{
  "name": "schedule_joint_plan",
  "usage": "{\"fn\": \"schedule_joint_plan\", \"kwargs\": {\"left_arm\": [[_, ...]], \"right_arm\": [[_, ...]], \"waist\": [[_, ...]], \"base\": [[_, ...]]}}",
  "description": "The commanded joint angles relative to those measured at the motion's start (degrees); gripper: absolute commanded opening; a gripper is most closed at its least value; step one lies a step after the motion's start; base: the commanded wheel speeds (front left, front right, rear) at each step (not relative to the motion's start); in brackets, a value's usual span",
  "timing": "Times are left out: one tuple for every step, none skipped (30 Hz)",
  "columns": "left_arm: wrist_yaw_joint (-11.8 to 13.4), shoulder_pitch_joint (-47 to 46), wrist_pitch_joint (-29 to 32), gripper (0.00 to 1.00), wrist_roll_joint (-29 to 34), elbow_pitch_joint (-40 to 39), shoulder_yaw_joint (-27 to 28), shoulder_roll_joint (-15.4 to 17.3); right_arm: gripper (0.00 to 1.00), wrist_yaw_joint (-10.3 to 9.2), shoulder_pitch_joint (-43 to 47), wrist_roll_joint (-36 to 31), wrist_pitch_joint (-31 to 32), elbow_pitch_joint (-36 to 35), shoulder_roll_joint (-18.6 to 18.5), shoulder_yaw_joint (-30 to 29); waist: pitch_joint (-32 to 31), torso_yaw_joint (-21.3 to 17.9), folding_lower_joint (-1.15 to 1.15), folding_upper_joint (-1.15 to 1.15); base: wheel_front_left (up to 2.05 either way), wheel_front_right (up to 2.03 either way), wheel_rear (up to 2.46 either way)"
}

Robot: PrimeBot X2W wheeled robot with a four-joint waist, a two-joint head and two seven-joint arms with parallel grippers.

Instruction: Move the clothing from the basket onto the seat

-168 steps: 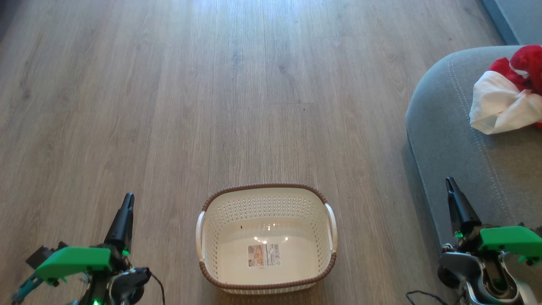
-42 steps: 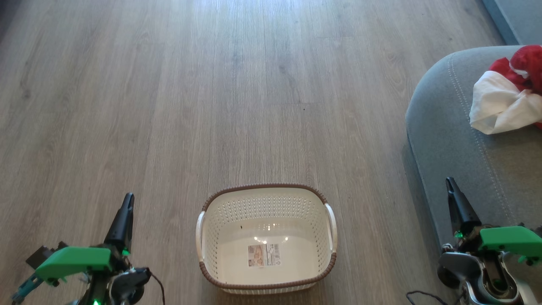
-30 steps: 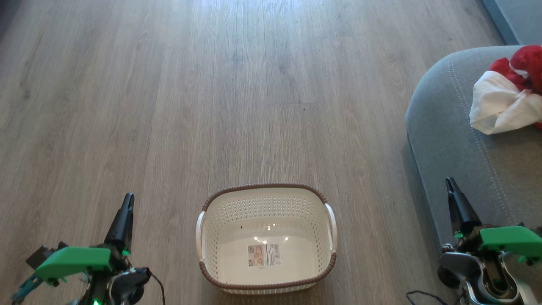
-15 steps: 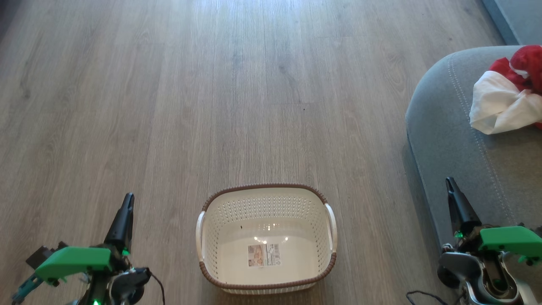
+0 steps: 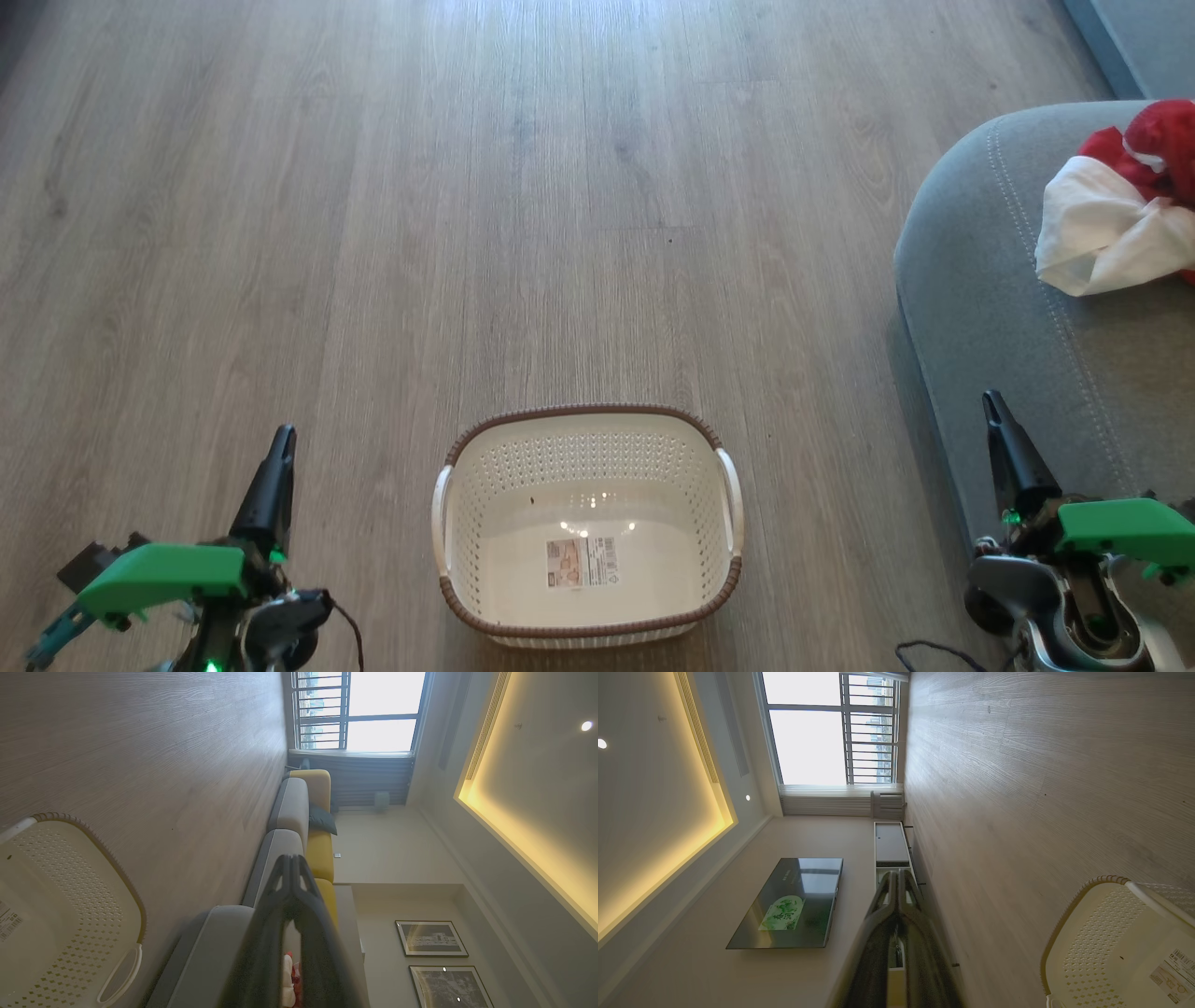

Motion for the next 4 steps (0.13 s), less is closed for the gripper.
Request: {"fn": "schedule_joint_plan", "kwargs": {"left_arm": [[-0.5, -2.8, 0.4, 0.0, -0.4, -2.0, 1.9, 0.4], [-0.5, -2.8, 0.4, 0.0, -0.4, -2.0, 1.9, 0.4], [-0.5, -2.8, 0.4, 0.0, -0.4, -2.0, 1.9, 0.4], [-0.5, -2.8, 0.4, 0.0, -0.4, -2.0, 1.9, 0.4]], "right_arm": [[0.0, 0.0, -2.1, 0.3, 0.3, -2.2, -0.2, 1.0], [0.0, 0.0, -2.1, 0.3, 0.3, -2.2, -0.2, 1.0], [0.0, 0.0, -2.1, 0.3, 0.3, -2.2, -0.2, 1.0], [0.0, 0.0, -2.1, 0.3, 0.3, -2.2, -0.2, 1.0]], "waist": [[0.0, 0.0, 0.0, 0.0], [0.0, 0.0, 0.0, 0.0], [0.0, 0.0, 0.0, 0.0], [0.0, 0.0, 0.0, 0.0]], "base": [[0.0, 0.0, 0.0], [0.0, 0.0, 0.0], [0.0, 0.0, 0.0], [0.0, 0.0, 0.0]]}}
